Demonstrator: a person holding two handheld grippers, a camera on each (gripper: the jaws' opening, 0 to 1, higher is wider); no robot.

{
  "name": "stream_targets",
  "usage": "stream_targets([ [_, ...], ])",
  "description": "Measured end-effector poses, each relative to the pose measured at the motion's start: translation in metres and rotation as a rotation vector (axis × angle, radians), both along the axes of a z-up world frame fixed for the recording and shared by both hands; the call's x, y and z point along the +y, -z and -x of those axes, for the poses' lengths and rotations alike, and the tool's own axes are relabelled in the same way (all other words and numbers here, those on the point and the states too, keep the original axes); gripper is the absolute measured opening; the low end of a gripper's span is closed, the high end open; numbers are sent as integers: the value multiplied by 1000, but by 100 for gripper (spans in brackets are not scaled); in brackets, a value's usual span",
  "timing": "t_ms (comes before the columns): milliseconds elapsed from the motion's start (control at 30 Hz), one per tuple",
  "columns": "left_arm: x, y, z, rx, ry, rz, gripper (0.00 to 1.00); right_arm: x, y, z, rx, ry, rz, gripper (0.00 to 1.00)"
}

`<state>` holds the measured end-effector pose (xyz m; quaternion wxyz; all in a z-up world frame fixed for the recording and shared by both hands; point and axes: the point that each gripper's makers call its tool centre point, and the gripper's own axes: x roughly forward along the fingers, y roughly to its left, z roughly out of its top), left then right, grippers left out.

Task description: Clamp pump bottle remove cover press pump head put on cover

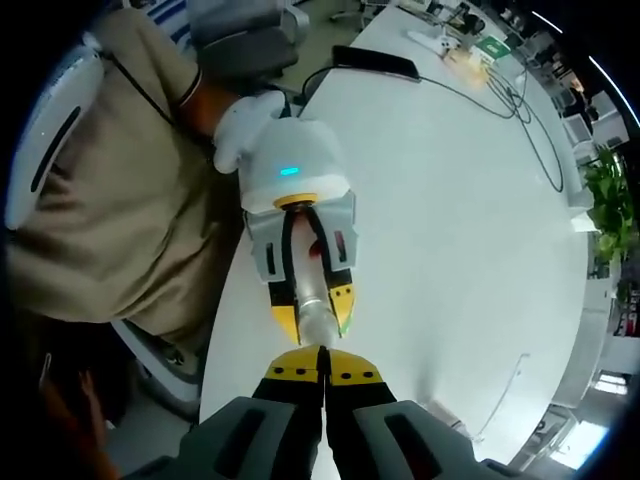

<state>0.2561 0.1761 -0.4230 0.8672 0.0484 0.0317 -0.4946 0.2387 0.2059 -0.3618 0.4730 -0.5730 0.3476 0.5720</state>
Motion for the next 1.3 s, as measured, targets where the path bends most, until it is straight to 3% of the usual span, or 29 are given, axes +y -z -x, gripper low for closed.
stream_targets([
  [1300,0,0,1,-7,0,-6,15,1,-3,-2,6,8,-67,0],
])
